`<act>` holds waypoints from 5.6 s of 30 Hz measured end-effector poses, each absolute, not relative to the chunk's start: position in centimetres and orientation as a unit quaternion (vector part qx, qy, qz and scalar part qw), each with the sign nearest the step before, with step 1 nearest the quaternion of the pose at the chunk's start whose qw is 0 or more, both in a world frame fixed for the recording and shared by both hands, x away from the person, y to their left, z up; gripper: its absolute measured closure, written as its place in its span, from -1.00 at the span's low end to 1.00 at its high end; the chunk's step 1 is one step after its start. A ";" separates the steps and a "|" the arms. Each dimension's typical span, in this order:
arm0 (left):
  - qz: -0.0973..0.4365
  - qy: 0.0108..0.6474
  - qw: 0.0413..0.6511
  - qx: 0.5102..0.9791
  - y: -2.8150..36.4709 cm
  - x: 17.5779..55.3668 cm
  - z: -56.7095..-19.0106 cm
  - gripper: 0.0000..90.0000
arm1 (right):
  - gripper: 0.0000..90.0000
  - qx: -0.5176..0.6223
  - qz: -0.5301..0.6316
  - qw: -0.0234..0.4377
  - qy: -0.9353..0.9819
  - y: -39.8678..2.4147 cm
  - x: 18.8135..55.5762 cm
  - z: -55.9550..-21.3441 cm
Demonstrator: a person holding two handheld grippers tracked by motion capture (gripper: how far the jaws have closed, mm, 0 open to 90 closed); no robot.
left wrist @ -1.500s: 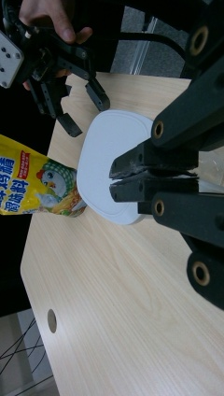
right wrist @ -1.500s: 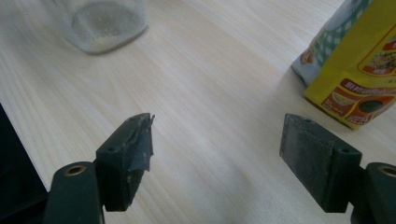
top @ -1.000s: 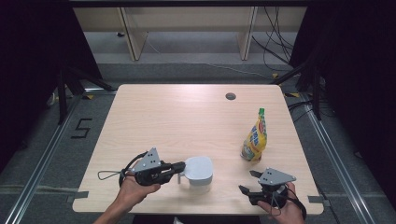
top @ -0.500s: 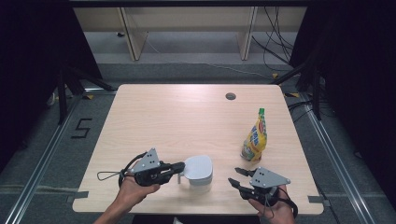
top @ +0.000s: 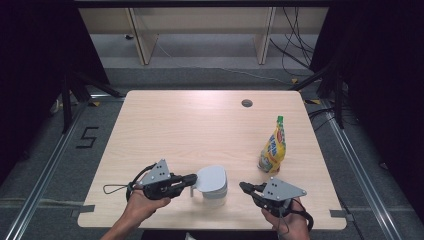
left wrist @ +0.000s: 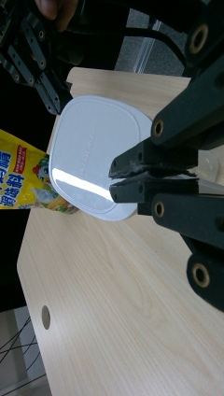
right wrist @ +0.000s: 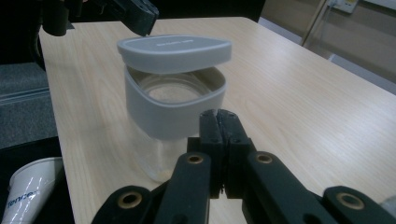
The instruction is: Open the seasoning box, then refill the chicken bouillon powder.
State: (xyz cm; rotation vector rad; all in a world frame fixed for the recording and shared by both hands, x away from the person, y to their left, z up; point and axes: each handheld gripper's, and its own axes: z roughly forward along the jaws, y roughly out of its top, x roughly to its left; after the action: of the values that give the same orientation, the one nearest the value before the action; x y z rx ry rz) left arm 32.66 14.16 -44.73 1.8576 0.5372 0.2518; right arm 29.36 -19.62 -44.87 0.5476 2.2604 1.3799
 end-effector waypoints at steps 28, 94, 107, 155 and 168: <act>0.111 0.221 0.562 0.789 15.7 31.9 -44.6 0.17 | 1.00 0.151 0.497 0.211 0.828 -16.0 30.1 -43.9; 0.137 0.245 0.522 0.806 17.8 31.2 -48.7 -0.44 | 0.35 0.188 0.492 0.258 0.810 -17.6 30.2 -43.7; 0.145 0.246 0.513 0.809 17.9 31.2 -48.6 -0.49 | 0.18 0.270 0.475 0.257 0.797 -22.8 29.5 -45.2; 0.135 0.238 0.510 0.816 17.1 31.3 -48.8 -0.49 | -0.66 0.430 0.470 0.332 0.696 -26.4 34.1 -47.3; 0.133 0.247 0.506 0.816 17.0 31.3 -49.0 -0.49 | -0.60 0.431 0.477 0.340 0.686 -25.4 36.4 -47.4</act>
State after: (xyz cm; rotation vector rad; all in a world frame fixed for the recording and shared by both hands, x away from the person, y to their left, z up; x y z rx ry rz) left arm 31.26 17.00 -48.96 1.9676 0.5960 0.3197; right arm 36.37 -25.39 -47.40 1.1214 1.7867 1.2413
